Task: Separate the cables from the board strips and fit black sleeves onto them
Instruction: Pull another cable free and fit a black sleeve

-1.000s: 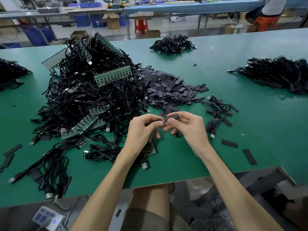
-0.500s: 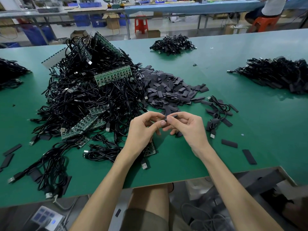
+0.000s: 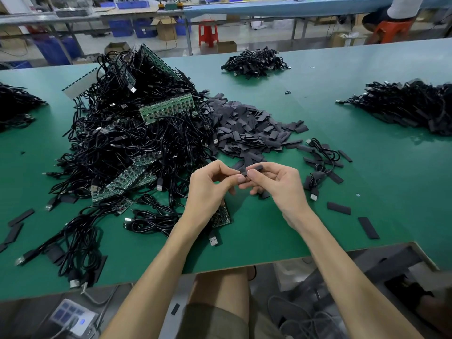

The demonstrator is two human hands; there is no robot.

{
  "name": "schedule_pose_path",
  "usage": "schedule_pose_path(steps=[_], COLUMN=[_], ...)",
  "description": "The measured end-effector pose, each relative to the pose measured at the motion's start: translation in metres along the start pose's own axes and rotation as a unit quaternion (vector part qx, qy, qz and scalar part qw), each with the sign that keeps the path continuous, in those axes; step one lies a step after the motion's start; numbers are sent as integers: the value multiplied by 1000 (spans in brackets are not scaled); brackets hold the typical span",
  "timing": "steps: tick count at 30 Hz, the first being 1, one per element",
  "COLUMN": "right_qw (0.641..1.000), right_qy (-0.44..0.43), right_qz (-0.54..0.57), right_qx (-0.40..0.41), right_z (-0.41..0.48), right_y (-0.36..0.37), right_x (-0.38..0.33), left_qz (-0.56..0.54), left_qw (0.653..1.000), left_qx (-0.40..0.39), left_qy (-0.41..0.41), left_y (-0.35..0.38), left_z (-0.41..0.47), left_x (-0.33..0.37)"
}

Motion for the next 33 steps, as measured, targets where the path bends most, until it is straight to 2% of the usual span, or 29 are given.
schedule_pose_path(steps=[18,26,33], right_qw=[998,991,995], right_qy=[25,31,21], right_qz=[-49,-115,-93], right_qx=[-16,-57,-36], right_z=[0,1,1], right_y=[0,3,1], right_x=[-1,3,4], left_qz=[-17,26,39], left_qw=[1000,999,999], left_qx=[19,26,7], left_qy=[13,0,8], left_y=[-1,-2,0], left_z=[-2,-1,-1], left_x=[2,-4,-4])
Point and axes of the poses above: each hand's wrist, its own z-axis towards the middle knuckle, its own y-axis out of the palm, x = y × z, the point moved 3 cm from there along z, towards the middle knuckle, and after that the axes turned 8 degrees about -z, right-handed, at the moved point
